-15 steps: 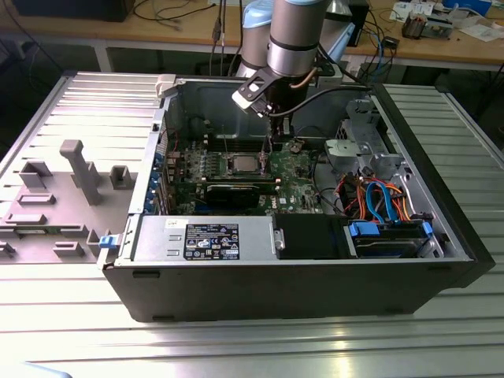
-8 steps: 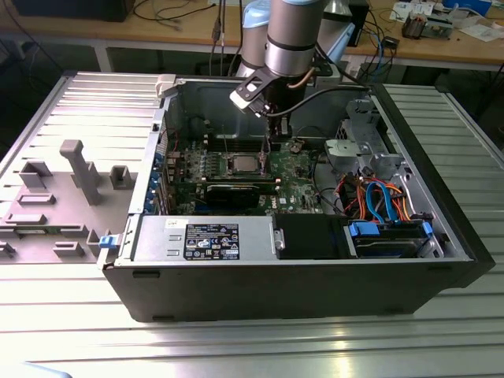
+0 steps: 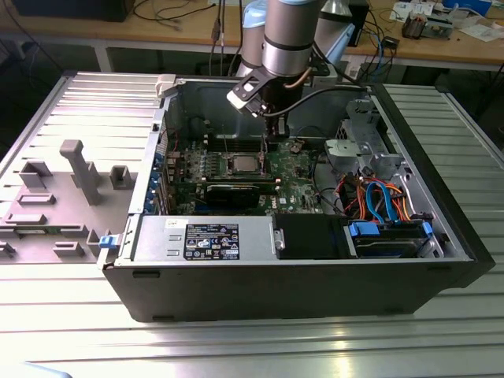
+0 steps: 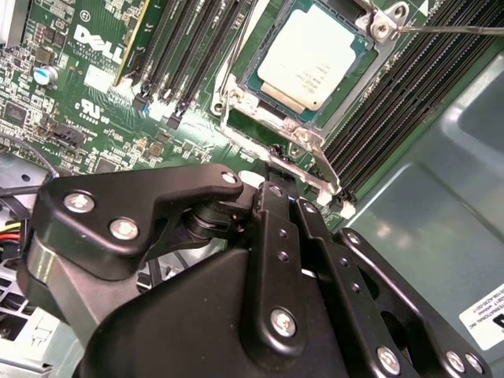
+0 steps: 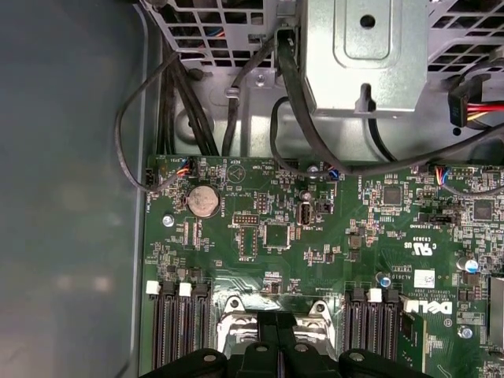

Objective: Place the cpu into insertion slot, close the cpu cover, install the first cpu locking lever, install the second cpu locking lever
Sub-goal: 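Close the cpu cover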

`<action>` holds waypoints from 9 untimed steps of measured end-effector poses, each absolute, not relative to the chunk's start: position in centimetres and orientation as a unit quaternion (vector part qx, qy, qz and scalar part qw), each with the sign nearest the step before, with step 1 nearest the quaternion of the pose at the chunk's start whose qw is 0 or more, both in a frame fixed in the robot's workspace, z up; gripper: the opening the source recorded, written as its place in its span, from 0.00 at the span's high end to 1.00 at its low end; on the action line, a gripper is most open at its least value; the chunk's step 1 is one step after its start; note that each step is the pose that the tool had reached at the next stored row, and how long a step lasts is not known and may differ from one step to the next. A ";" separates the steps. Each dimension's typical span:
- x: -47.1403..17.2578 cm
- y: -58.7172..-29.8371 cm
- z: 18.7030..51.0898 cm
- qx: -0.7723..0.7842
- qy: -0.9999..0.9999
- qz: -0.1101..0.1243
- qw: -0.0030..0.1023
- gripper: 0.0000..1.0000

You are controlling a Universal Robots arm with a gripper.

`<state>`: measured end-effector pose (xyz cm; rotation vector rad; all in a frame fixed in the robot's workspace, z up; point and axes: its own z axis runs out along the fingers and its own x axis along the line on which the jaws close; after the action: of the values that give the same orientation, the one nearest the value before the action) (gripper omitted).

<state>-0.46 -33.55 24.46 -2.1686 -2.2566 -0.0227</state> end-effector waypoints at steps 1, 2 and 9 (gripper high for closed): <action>-0.5 -33.6 24.5 -0.693 -0.721 -0.007 0.006 0.89; -0.6 -33.6 24.5 -0.693 -0.721 -0.007 0.006 0.89; -0.9 -33.6 24.5 -0.693 -0.721 -0.007 0.006 0.89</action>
<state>-0.88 -33.55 24.45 -2.1684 -2.2566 -0.0228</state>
